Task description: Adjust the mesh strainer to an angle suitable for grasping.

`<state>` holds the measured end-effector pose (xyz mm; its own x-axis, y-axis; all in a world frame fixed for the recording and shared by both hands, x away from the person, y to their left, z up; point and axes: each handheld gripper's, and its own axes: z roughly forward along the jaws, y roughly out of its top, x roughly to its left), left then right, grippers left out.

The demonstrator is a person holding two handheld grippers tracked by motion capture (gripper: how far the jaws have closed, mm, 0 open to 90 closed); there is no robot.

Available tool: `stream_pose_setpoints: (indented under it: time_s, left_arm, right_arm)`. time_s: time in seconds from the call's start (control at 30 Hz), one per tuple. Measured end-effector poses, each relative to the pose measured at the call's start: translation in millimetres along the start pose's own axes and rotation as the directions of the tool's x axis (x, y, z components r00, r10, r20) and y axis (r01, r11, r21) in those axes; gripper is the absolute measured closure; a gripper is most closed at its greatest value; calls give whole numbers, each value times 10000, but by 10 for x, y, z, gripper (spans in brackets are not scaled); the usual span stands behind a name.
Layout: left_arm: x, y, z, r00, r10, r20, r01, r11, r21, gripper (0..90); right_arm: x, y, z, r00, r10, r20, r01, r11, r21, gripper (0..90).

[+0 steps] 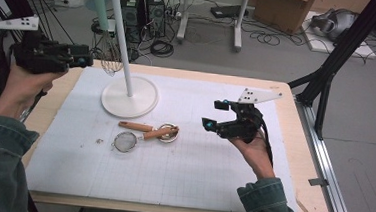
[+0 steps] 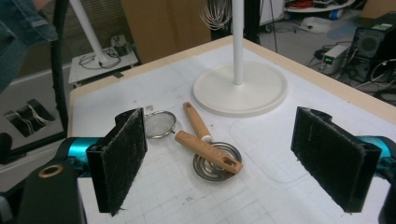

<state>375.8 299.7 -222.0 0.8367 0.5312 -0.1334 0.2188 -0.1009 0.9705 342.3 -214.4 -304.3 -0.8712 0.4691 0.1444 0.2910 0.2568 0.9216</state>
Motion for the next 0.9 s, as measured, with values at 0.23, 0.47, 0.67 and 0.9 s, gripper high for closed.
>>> stream_pose_setpoints:
  time_s: [0.23,0.47,0.67,0.9]
  left_arm:
    - [-112,-284,-5,10000,33,54,-33,10000,72,419]
    - [-152,-555,28,9999,-48,142,44,9995,317,418]
    - [-206,-724,116,9992,161,357,-176,9989,432,419]
    - [-273,-876,307,9968,522,611,-568,9954,765,423]
  right_arm:
    - [61,-93,78,9998,-10,199,2,9993,374,171]
    - [70,-207,191,9999,106,134,-116,9970,764,172]
    - [74,-308,170,9997,178,158,-190,9963,840,173]
    - [63,-437,85,9991,368,227,-388,9949,934,173]
